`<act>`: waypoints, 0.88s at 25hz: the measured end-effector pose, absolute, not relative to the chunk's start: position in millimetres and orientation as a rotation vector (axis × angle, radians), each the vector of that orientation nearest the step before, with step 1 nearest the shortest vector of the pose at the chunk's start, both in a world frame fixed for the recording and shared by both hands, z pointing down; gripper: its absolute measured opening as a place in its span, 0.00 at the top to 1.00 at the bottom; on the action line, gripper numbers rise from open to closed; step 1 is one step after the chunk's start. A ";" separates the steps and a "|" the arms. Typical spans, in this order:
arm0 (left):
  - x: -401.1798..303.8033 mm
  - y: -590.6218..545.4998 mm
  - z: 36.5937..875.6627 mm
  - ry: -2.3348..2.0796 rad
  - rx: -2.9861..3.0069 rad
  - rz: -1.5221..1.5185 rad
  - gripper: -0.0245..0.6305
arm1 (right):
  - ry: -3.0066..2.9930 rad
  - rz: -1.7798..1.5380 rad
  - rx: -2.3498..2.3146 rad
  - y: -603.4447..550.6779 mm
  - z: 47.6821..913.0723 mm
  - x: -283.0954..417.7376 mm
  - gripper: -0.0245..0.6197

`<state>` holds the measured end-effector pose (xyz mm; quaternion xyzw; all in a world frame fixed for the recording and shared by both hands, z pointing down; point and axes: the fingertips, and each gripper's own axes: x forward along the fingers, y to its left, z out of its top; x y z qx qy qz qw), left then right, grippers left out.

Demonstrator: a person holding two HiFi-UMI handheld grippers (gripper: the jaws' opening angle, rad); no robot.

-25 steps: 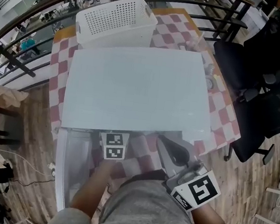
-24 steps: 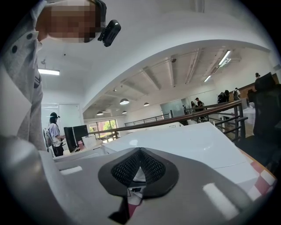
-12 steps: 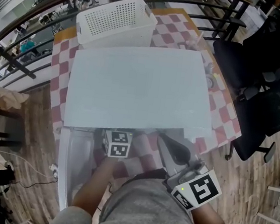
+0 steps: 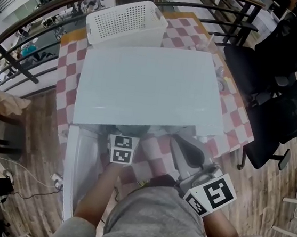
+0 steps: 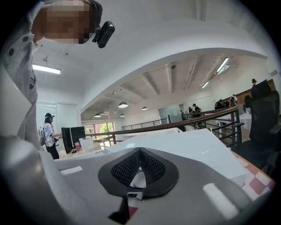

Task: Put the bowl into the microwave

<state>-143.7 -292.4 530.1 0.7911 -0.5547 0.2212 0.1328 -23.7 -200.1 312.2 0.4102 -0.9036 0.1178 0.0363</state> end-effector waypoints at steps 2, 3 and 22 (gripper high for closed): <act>-144.3 -283.2 522.2 -1.626 2.302 0.615 0.12 | -2.772 0.342 1.279 -197.5 309.6 -18.7 0.96; -143.7 -277.3 517.8 -1.635 2.308 0.598 0.12 | -2.768 0.333 1.292 -196.0 307.9 -15.1 0.96; -141.5 -138.6 393.4 -1.779 2.438 0.174 0.45 | -2.654 0.128 1.425 -144.4 290.6 43.8 0.96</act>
